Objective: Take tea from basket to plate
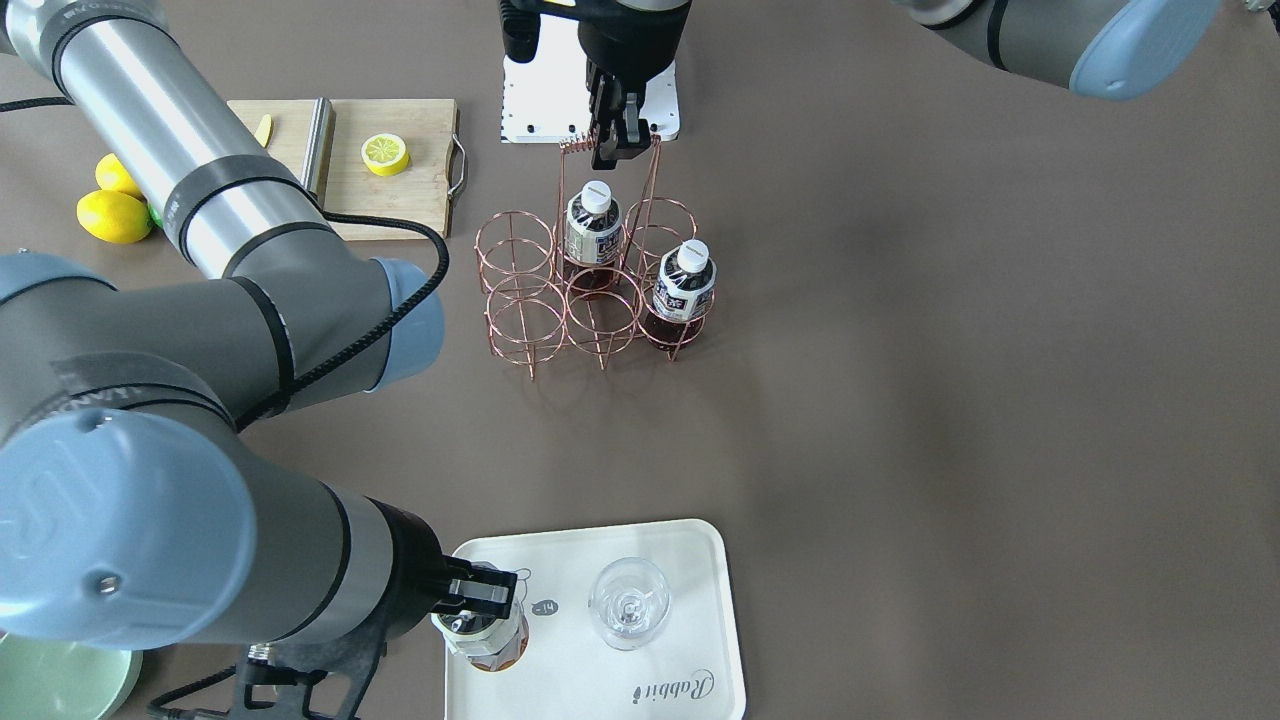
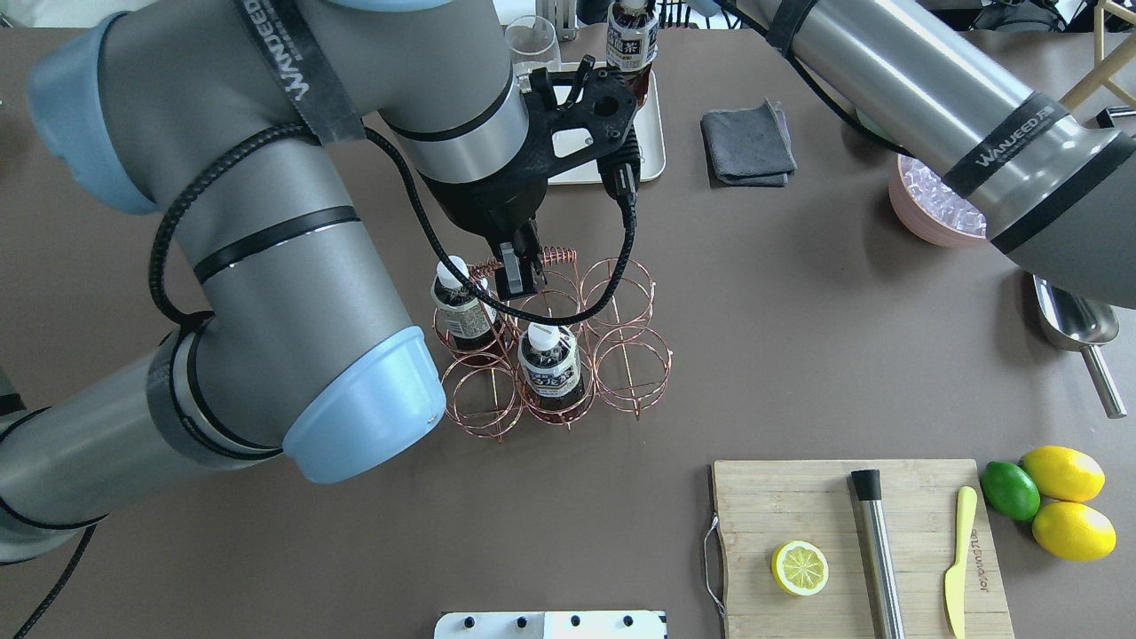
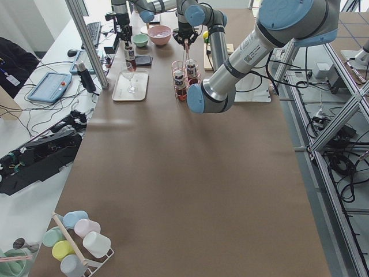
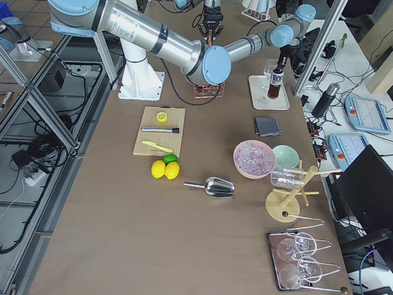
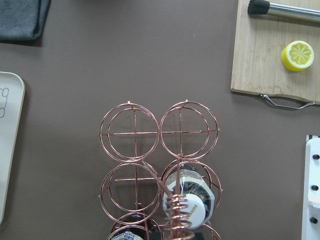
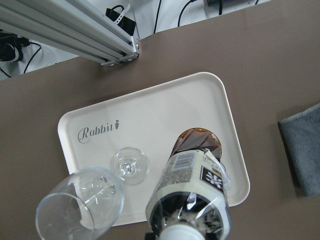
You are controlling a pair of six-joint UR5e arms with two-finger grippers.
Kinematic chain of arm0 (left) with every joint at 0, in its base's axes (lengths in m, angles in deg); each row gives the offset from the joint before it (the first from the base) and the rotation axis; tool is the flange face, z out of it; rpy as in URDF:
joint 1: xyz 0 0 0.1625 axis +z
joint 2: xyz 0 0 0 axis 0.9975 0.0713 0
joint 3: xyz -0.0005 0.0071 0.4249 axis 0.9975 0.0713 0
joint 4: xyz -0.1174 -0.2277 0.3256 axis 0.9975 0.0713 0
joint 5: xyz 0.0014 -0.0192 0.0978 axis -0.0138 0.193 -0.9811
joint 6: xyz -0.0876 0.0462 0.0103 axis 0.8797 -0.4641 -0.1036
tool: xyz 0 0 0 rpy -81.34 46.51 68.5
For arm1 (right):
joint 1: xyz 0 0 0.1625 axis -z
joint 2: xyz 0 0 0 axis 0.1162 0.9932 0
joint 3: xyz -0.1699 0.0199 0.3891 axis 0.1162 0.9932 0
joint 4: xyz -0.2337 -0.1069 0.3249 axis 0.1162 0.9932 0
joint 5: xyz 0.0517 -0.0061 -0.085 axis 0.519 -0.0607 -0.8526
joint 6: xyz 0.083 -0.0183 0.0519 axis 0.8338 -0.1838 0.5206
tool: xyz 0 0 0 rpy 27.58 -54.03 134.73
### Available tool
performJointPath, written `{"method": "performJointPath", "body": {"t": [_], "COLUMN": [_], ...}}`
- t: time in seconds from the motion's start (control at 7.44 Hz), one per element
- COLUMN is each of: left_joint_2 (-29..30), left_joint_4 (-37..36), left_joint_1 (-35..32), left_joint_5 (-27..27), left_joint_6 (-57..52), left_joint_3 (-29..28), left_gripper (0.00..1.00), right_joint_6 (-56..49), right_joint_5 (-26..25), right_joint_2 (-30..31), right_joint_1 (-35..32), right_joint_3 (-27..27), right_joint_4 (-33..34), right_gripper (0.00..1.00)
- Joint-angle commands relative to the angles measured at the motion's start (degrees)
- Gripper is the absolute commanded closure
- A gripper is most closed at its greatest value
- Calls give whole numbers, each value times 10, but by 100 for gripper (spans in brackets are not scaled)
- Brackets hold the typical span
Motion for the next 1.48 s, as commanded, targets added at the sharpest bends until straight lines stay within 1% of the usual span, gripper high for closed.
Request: {"method": "performJointPath", "body": {"t": [0.0, 0.13, 0.27, 0.4, 0.54, 0.67, 0.81, 0.94, 1.08, 1.21, 1.34], "left_joint_2": [-20, -33, -40, -48, -49, -51, -72, -80, -87, -114, -143], "left_joint_4": [-10, -11, -11, -23, -45, -62, -67, -67, -70, -72, -78], "left_joint_1": [-25, -34, -57, -69, -84, -116, -156, -181, -214, -248, -287], "left_joint_5": [3, 4, 8, 10, 10, 28, 65, 74, 75, 80, 87], "left_joint_6": [-1, -1, -2, -4, -24, -80, -131, -175, -224, -282, -335], "left_joint_3": [49, 71, 80, 99, 116, 116, 115, 110, 109, 111, 110], "left_gripper": [100, 100, 100, 100, 100, 100, 100, 100, 100, 100, 100], "right_joint_6": [-35, -51, -52, -55, -67, -73, -94, -121, -164, -198, -221], "right_joint_5": [-56, -57, -56, -56, -55, -52, -47, -29, -27, -29, -27], "right_joint_2": [-15, -15, -15, -15, -15, -15, -16, -11, 29, 89, 148], "right_joint_1": [29, 29, 29, 31, 31, 27, 18, 5, -4, -12, -22], "right_joint_3": [57, 63, 63, 63, 63, 62, 43, -3, -99, -204, -285], "right_joint_4": [-63, -63, -61, -60, -58, -57, -31, 29, 108, 167, 203], "right_gripper": [100, 100, 100, 68, 24, 0, 0, 0, 0, 0, 0]}}
